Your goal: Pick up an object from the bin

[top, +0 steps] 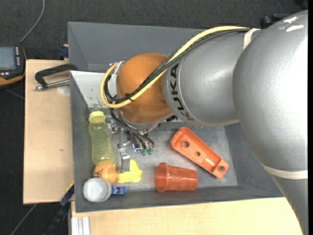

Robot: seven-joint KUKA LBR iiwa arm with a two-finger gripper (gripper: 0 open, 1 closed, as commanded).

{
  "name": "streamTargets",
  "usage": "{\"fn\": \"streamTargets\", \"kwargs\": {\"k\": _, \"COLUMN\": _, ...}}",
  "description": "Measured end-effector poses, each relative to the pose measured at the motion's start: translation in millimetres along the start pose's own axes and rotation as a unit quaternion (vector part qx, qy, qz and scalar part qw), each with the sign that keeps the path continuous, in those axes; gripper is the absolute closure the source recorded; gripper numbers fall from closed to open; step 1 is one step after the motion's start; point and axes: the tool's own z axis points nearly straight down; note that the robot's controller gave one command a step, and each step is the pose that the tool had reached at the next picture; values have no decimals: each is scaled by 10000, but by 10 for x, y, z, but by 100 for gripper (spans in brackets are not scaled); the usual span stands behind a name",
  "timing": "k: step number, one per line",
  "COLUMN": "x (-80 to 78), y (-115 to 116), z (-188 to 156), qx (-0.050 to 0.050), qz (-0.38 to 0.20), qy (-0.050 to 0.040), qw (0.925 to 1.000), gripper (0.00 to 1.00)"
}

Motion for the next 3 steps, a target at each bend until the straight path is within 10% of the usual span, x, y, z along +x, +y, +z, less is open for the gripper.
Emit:
{"fn": "streamTargets", "kwargs": {"k": 1, "x": 56, "y": 111, "z": 513, "qx": 8, "qz": -1420, "qy": -102, "qw": 9898, "gripper": 0}}
{"fn": "streamTargets", "kwargs": {"k": 2, "x": -162, "y": 97, "z": 605, "qx": -10, "qz": -2990, "qy": -69, "qw": 9542, "gripper": 100}}
{"fn": "streamTargets", "kwargs": {"k": 3, "x": -162, "y": 98, "z": 604, "qx": -11, "qz": -2989, "qy": -68, "qw": 9543, "gripper": 100}}
